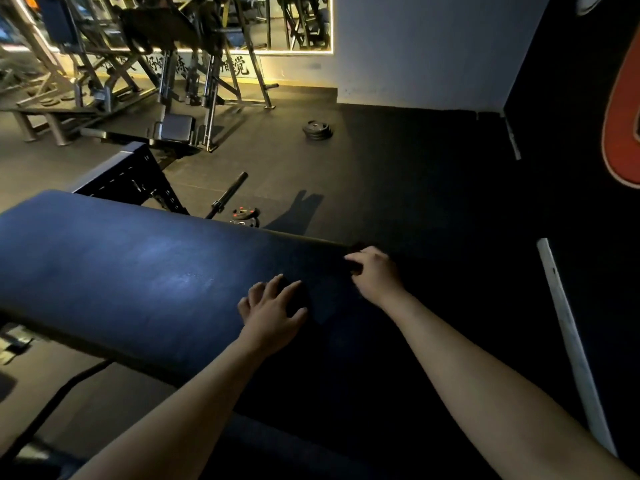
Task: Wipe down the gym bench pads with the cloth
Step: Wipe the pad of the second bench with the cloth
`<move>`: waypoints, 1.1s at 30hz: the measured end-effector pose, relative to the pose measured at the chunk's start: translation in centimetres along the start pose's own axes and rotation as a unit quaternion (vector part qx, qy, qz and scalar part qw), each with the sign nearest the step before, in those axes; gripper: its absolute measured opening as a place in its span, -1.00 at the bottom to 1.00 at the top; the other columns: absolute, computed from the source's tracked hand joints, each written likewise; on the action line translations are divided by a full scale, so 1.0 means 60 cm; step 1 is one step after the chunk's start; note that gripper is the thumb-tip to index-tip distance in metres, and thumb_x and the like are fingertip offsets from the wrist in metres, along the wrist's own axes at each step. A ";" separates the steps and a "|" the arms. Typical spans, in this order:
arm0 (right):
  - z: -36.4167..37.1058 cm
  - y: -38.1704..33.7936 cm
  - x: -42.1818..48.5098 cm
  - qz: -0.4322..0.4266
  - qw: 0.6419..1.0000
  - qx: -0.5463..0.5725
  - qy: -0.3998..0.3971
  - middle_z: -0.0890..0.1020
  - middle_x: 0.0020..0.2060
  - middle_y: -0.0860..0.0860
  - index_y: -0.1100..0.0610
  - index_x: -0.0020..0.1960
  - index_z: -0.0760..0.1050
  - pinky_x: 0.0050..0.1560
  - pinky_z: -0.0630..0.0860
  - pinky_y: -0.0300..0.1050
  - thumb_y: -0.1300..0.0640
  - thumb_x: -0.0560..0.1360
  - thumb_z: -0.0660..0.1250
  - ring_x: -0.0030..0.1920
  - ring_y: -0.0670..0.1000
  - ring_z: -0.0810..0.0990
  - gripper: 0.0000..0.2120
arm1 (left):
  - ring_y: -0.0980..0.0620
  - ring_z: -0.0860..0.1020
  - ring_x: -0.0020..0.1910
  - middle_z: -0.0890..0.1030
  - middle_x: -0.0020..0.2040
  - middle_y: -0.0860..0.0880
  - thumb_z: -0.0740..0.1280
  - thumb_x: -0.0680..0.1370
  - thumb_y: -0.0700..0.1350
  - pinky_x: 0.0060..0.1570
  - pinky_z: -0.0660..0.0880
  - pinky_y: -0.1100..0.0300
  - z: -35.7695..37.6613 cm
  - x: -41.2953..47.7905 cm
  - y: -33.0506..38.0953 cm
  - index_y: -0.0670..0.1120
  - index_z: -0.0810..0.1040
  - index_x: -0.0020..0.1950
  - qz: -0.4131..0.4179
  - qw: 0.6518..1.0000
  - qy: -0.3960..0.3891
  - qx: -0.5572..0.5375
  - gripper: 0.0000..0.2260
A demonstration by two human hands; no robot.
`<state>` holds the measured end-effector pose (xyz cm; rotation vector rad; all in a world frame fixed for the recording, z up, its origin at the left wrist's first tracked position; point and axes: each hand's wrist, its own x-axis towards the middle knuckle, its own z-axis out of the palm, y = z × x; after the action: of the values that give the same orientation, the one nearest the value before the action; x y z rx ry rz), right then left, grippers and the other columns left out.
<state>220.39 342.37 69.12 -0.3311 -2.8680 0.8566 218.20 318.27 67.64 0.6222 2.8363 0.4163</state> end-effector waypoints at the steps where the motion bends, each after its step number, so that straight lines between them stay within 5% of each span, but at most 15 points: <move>1: 0.012 -0.022 -0.017 -0.029 0.999 0.001 -0.014 0.56 0.22 0.07 0.03 0.26 0.60 0.29 0.43 -0.06 0.21 0.50 0.34 0.21 0.13 0.54 -0.65 | -0.08 -0.07 0.54 0.07 0.60 0.10 0.17 0.60 0.29 0.45 -0.07 -0.11 0.002 -0.016 -0.011 0.31 0.15 0.55 -0.001 1.000 0.022 0.007 -0.48; 5: 0.046 -0.096 -0.109 -0.104 0.994 0.021 -0.041 0.60 0.16 0.03 0.01 0.20 0.64 0.20 0.44 -0.18 0.20 0.47 0.38 0.16 0.04 0.57 -0.68 | -0.07 0.01 0.51 0.09 0.60 0.09 0.11 0.63 0.28 0.40 0.02 -0.06 0.004 -0.060 -0.030 0.27 0.13 0.58 0.013 0.999 0.039 0.011 -0.49; 10: 0.074 -0.121 -0.195 -0.143 0.989 -0.017 -0.034 0.59 0.18 0.02 0.01 0.25 0.60 0.22 0.45 -0.07 0.22 0.50 0.37 0.13 0.07 0.51 -0.65 | -0.05 -0.07 0.59 0.04 0.64 0.04 0.11 0.65 0.21 0.50 -0.08 -0.07 0.012 -0.103 -0.029 0.19 0.11 0.61 0.033 0.999 0.027 -0.004 -0.48; 19: 0.057 -0.074 -0.199 0.076 0.990 -0.059 0.098 0.54 0.22 0.06 0.06 0.33 0.55 0.29 0.41 -0.01 0.27 0.57 0.22 0.18 0.16 0.42 -0.62 | -0.06 0.04 0.55 0.10 0.63 0.07 0.07 0.68 0.15 0.47 -0.01 -0.04 0.034 -0.198 -0.059 0.16 0.17 0.60 0.075 0.996 0.051 -0.016 -0.53; 26: 0.148 -0.216 -0.324 -0.028 0.994 -0.032 0.099 0.60 0.14 0.10 0.07 0.24 0.61 0.15 0.47 0.01 0.21 0.50 0.33 0.08 0.17 0.50 -0.68 | -0.03 -0.08 0.63 0.02 0.66 -0.03 -0.12 0.56 0.20 0.54 -0.15 0.00 0.048 -0.224 -0.085 0.02 0.10 0.64 0.115 0.991 0.029 -0.057 -0.35; 33: 0.138 -0.187 -0.415 -0.024 0.986 -0.095 0.138 0.59 0.13 0.07 0.11 0.26 0.60 0.10 0.53 0.07 0.33 0.47 0.36 0.09 0.16 0.49 -0.62 | -0.08 -0.09 0.62 0.00 0.66 -0.03 0.00 0.71 0.08 0.56 -0.14 -0.01 0.054 -0.238 -0.088 0.05 0.05 0.65 0.114 0.992 0.034 -0.044 -0.51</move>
<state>241.00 322.79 66.93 -0.3670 -2.6883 0.4846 229.73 308.19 64.91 0.9343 2.8009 0.6082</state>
